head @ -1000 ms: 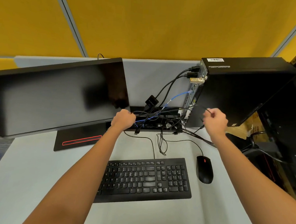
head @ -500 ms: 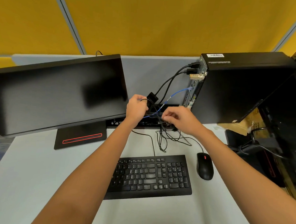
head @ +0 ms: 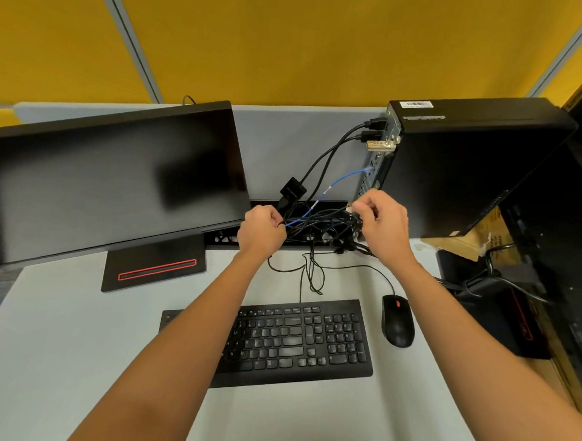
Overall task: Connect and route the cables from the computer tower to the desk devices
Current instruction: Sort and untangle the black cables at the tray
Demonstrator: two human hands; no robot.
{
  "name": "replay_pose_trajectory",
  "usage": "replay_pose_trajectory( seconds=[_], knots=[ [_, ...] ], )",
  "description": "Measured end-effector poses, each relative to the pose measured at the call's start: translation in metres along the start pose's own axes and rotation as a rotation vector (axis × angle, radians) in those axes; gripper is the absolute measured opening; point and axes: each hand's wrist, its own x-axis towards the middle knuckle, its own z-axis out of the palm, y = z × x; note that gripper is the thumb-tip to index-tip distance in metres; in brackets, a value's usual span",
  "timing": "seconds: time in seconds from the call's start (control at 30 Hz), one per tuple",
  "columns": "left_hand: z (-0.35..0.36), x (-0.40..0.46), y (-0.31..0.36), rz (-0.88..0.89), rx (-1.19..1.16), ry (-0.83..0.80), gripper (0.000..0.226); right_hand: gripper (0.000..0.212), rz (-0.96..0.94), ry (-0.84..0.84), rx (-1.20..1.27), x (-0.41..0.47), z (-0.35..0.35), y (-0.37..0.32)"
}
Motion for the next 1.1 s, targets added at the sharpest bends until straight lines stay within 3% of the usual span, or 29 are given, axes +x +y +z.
replay_pose_trajectory(
  seconds=[0.1, 0.2, 0.3, 0.37, 0.4, 0.5, 0.63, 0.73, 0.83, 0.9, 1.0, 1.1],
  knots=[
    [0.001, -0.003, 0.016, 0.156, 0.127, 0.024, 0.015, 0.020, 0.082, 0.131, 0.109, 0.001, -0.005, -0.008],
    [0.009, -0.002, 0.022, 0.108, 0.130, -0.047, 0.015, 0.021, 0.109, 0.150, 0.126, 0.003, -0.015, -0.015],
    [0.015, 0.001, 0.013, -0.092, -0.275, -0.230, 0.026, 0.014, 0.043, -0.165, -0.067, 0.008, -0.029, -0.016],
    [0.014, 0.000, 0.011, -0.089, -0.387, -0.239, 0.022, 0.015, 0.059, -0.480, -0.095, 0.010, -0.040, -0.024],
    [0.011, -0.001, 0.013, -0.074, -0.399, -0.236, 0.021, 0.023, 0.061, -0.548, -0.055, 0.013, -0.043, -0.032],
    [0.005, 0.001, 0.023, -0.027, -0.400, -0.221, 0.028, 0.031, -0.054, -0.402, 0.027, 0.020, -0.039, -0.061],
    [-0.008, 0.000, 0.041, 0.043, -0.467, -0.259, 0.029, 0.024, -0.202, -0.530, -0.247, 0.008, -0.006, -0.061],
    [-0.018, -0.002, 0.043, -0.079, -0.582, -0.377, 0.029, 0.012, -0.284, -0.343, -0.199, -0.004, 0.008, -0.050],
    [-0.020, -0.002, 0.038, -0.194, -0.651, -0.503, 0.026, 0.004, -0.392, -0.298, -0.276, -0.004, 0.012, -0.046],
    [-0.018, 0.000, 0.034, -0.168, -0.558, -0.485, 0.023, 0.003, -0.336, -0.297, -0.196, -0.002, 0.011, -0.039],
    [-0.012, 0.005, 0.022, -0.141, -0.483, -0.409, 0.016, 0.020, -0.103, -0.190, 0.030, -0.001, 0.007, -0.026],
    [-0.005, 0.005, 0.016, -0.171, -0.478, -0.447, 0.018, 0.030, 0.096, -0.156, 0.128, -0.005, 0.007, -0.022]
  ],
)
